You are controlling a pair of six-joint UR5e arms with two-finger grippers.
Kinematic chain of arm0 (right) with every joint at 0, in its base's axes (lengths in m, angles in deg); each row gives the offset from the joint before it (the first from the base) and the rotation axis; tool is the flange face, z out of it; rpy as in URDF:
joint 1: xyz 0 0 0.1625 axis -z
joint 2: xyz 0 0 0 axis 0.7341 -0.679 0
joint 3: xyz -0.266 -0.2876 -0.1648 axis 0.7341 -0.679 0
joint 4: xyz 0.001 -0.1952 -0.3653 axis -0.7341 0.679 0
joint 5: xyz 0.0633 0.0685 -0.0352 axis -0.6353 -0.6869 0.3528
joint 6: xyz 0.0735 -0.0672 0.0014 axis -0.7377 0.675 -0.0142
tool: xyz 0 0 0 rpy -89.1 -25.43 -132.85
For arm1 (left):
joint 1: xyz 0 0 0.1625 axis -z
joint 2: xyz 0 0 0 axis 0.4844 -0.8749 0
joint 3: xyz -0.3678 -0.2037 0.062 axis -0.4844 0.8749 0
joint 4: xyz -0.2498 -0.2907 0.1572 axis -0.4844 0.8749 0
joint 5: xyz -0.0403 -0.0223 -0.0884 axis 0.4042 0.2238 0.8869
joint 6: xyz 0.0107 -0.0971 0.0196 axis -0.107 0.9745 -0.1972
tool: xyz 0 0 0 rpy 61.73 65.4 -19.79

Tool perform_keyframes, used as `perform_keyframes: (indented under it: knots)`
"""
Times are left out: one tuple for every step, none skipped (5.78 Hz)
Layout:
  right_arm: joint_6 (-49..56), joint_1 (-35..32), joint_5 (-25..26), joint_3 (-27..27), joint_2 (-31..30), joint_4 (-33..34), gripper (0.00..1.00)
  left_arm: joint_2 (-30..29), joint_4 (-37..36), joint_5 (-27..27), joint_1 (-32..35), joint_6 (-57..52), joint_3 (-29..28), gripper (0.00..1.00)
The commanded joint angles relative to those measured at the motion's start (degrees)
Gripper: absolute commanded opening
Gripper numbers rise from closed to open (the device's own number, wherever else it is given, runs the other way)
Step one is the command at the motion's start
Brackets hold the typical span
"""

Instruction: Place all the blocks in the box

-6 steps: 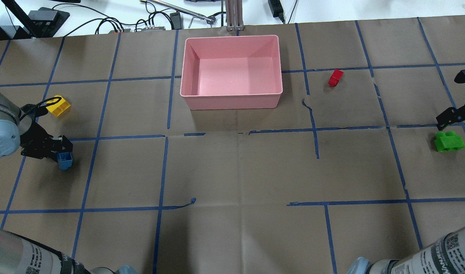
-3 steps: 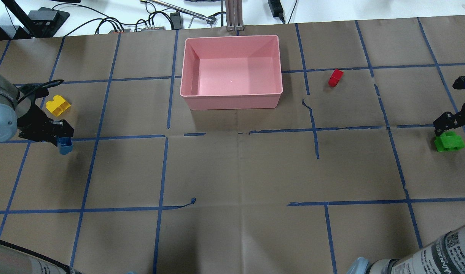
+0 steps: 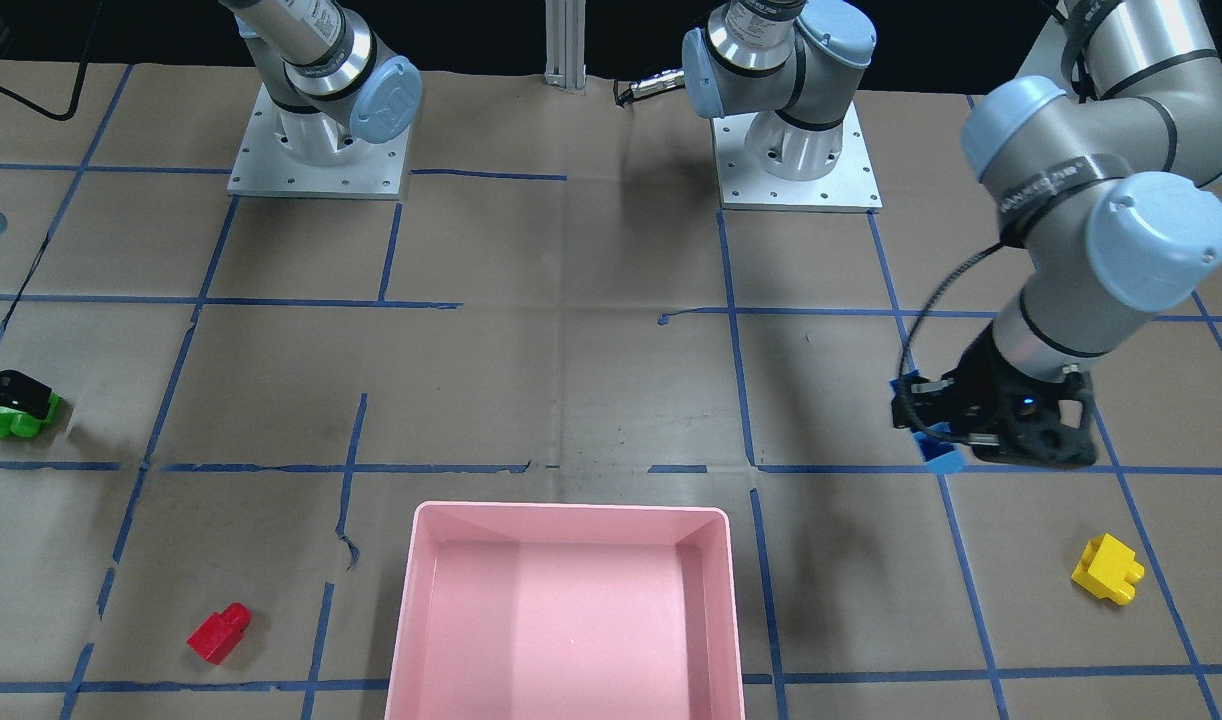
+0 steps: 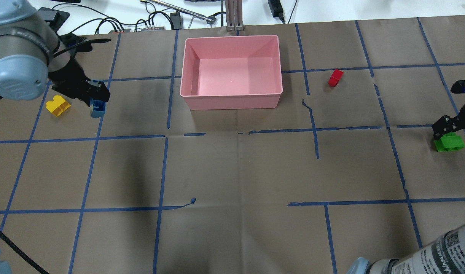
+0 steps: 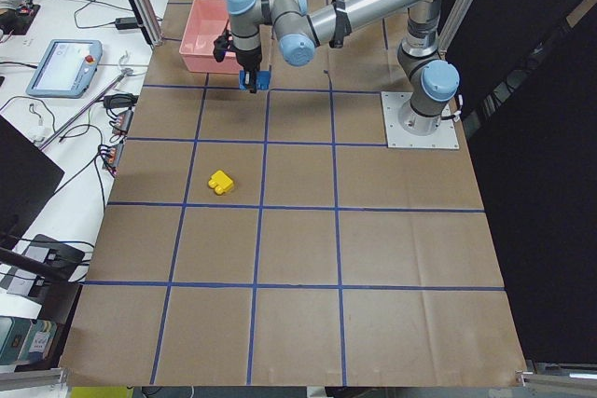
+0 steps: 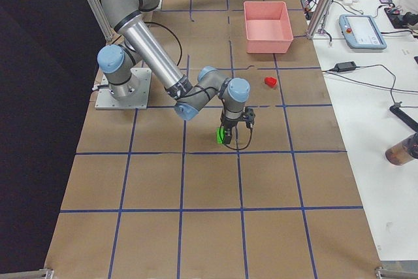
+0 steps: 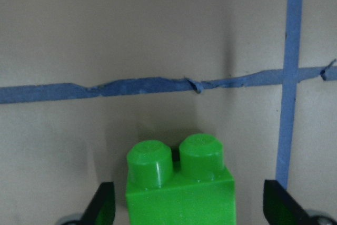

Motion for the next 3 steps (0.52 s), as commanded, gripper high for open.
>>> perform_keyframes:
  knots:
    - [-0.1,0.0,1.3,0.0,1.1,0.0,0.92,-6.9,0.2,3.7,10.6,0.7,-10.8,0.0]
    - [-0.1,0.0,3.3,-0.2,1.2,-0.1,0.56,-13.1,0.2,3.6,15.5,1.5,-17.4,0.0]
    - [0.0,0.0,3.3,-0.5,1.1,-0.3,0.34,-19.2,0.2,2.8,19.1,2.2,-23.3,0.0]
